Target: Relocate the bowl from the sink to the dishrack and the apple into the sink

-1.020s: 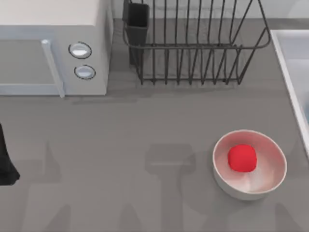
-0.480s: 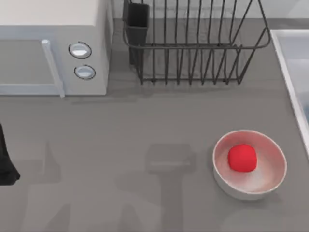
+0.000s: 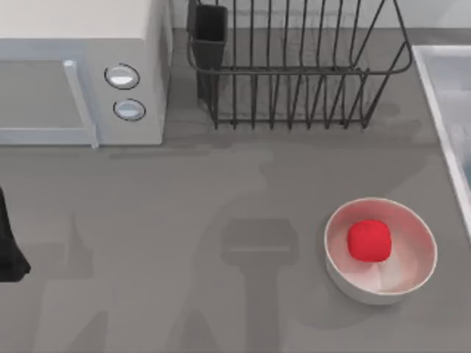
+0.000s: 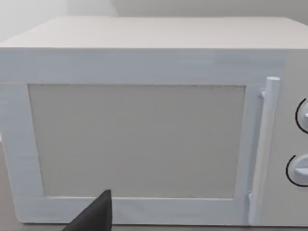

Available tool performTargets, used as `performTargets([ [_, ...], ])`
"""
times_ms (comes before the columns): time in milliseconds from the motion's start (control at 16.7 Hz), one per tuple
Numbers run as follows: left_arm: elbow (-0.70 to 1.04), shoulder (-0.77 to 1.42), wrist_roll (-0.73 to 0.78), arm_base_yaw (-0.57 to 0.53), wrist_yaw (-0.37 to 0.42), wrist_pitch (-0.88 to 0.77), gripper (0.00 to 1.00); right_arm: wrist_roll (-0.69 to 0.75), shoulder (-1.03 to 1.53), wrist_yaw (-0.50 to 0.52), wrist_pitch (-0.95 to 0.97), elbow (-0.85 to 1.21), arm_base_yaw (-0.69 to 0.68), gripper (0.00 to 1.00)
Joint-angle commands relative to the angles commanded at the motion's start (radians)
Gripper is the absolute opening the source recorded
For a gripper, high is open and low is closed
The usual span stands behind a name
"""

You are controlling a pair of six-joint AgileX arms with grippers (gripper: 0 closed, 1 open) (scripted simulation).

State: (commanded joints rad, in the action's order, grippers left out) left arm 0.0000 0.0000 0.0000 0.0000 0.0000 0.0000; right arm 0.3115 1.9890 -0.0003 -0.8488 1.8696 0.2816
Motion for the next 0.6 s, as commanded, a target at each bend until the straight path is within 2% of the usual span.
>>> performTargets([
  [300,0.000,0.000,0.000,0.000,0.000,0.000,1.00,0.036,0.403,-0.014,-0.235,0.336,0.066,1.00],
  [600,0.000,0.000,0.000,0.000,0.000,0.000,1.00,0.048,0.571,-0.027,-0.390,0.466,0.102,1.00],
])
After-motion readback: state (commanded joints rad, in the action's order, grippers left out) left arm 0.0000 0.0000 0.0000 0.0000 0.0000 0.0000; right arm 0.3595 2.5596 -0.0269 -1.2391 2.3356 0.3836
